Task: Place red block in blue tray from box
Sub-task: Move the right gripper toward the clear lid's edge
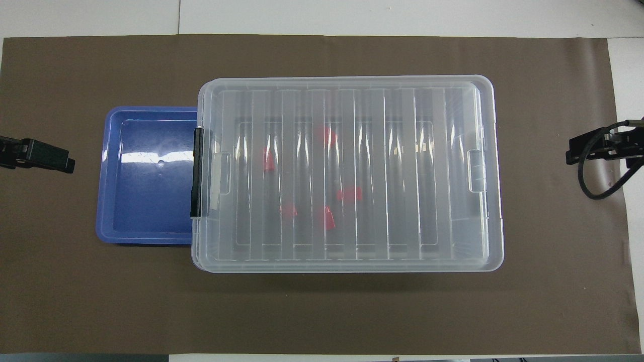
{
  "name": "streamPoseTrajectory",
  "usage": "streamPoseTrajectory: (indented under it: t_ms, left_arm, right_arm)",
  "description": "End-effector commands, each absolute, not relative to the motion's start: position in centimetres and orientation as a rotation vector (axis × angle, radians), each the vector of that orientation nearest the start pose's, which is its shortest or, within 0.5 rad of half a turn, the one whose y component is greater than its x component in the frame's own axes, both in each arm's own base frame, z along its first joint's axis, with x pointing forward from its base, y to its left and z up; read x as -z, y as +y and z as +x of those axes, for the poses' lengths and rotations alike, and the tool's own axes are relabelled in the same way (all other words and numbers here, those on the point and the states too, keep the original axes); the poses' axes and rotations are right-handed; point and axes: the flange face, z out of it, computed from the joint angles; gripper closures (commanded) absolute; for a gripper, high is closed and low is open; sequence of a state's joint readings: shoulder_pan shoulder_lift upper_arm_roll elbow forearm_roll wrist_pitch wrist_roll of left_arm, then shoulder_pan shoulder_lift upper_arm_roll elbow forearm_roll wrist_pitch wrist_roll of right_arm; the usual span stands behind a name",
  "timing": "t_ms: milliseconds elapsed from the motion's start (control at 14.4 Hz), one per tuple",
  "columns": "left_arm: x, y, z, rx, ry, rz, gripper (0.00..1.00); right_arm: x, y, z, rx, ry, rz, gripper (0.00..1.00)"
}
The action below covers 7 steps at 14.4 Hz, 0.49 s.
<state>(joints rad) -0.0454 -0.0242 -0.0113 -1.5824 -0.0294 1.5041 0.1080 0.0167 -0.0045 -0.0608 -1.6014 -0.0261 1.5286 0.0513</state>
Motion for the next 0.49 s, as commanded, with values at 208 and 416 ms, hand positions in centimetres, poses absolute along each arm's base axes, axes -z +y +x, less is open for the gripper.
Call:
streamPoseTrajectory:
  t_ms: [208, 416]
  left_arm:
    - [-62.82, -3.2, 53.52, -0.073, 0.268, -3.174, 0.0]
    - [-62.82, -3.28, 53.51, -0.074, 0.271, -3.173, 0.0]
  right_arm:
    - [-61.06, -2.51, 54.06, -0.109, 0.123, -3.149, 0.0]
    - [-61.13, -2.59, 53.93, -0.111, 0.123, -3.149, 0.0]
